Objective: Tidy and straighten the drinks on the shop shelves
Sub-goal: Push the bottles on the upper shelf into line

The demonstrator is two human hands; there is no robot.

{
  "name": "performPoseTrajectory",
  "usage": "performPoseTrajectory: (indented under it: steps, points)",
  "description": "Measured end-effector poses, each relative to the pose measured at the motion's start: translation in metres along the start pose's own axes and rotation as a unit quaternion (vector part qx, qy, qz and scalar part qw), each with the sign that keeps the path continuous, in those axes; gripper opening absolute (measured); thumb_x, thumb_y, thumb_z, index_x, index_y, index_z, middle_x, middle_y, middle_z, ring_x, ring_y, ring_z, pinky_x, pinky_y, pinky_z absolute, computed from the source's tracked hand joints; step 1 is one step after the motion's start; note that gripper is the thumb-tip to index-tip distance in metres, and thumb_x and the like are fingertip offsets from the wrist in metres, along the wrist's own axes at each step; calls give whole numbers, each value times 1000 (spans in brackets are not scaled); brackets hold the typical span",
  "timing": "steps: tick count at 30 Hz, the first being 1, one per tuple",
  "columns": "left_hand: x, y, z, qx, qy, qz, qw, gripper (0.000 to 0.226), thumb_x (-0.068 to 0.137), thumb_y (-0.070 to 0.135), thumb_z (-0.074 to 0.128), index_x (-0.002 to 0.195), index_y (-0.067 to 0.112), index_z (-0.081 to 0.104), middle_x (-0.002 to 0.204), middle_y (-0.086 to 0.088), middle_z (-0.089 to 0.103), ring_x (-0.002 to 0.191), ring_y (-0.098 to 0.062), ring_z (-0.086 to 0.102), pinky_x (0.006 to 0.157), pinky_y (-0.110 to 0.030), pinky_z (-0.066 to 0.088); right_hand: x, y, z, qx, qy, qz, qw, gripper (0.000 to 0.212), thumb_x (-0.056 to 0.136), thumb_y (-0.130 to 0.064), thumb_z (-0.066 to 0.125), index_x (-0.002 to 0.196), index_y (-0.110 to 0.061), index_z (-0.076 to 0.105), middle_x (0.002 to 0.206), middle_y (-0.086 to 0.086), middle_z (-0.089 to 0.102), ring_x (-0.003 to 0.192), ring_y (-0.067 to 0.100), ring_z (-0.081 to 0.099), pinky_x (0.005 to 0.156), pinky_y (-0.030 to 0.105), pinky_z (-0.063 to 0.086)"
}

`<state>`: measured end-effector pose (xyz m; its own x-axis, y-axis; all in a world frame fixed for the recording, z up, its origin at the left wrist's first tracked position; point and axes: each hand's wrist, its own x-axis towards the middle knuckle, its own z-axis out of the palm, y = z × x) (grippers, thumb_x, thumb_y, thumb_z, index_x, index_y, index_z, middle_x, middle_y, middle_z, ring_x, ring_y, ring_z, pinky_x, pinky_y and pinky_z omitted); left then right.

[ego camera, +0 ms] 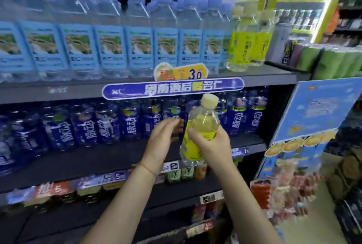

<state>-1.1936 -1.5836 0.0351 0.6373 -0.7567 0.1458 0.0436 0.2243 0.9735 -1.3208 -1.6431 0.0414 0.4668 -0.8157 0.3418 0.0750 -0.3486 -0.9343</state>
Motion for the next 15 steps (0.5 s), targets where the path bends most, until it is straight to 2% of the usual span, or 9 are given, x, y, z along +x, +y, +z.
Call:
performPoseTrajectory:
  steps: [2, 4, 7, 9, 11, 13, 15]
  points:
    - [-1, 4, 49, 18, 44, 39, 998, 23, 100, 12, 48, 97, 9, 70, 98, -9, 72, 91, -19, 67, 82, -36, 53, 16, -3, -54, 3, -33, -21, 999, 32, 68, -33, 79, 98, -27, 68, 92, -5, 72, 80, 0, 68, 67, 15, 50]
    - [-2, 16, 93, 34, 75, 65, 994, 25, 99, 9, 49, 88, 8, 71, 85, -9, 72, 79, -19, 67, 73, -31, 53, 32, -8, -101, 12, -49, -32, 998, 32, 64, -39, 78, 93, -31, 67, 88, -7, 72, 79, 1, 68, 68, 17, 51]
    - [-3, 44, 152, 60, 120, 108, 985, 28, 97, 6, 50, 77, 8, 70, 71, -5, 68, 64, -13, 63, 62, -23, 51, 61, -19, -155, 68, -48, -47, 995, 42, 60, -44, 77, 94, -21, 69, 78, -10, 73, 72, 2, 68, 63, 18, 52]
    - [3, 60, 181, 116, 170, 162, 965, 27, 95, 7, 54, 73, 12, 70, 68, 5, 68, 64, -8, 62, 62, -22, 51, 83, -27, -178, 101, -29, -59, 993, 53, 59, -47, 78, 99, -14, 68, 82, -7, 74, 75, 5, 69, 66, 21, 53]
    - [15, 75, 202, 227, 209, 248, 918, 19, 91, 13, 58, 76, 16, 70, 72, 14, 66, 71, -7, 62, 66, -33, 54, 105, -37, -195, 92, -1, -92, 991, 63, 57, -57, 76, 106, -18, 66, 95, -1, 72, 85, 9, 69, 73, 22, 53]
    - [38, 83, 220, 341, 206, 317, 861, 11, 87, 18, 58, 92, 17, 68, 89, 14, 62, 88, -10, 60, 79, -40, 52, 131, -46, -210, 70, 27, -140, 987, 62, 58, -62, 76, 109, -28, 61, 105, 3, 66, 94, 12, 65, 79, 22, 49]
    - [68, 83, 235, 443, 180, 312, 821, 36, 86, 20, 60, 122, 17, 58, 117, -1, 54, 111, -20, 54, 93, -39, 47, 160, -55, -221, 42, 44, -171, 983, 65, 64, -60, 80, 115, -27, 60, 110, 4, 57, 99, 12, 59, 83, 17, 45]
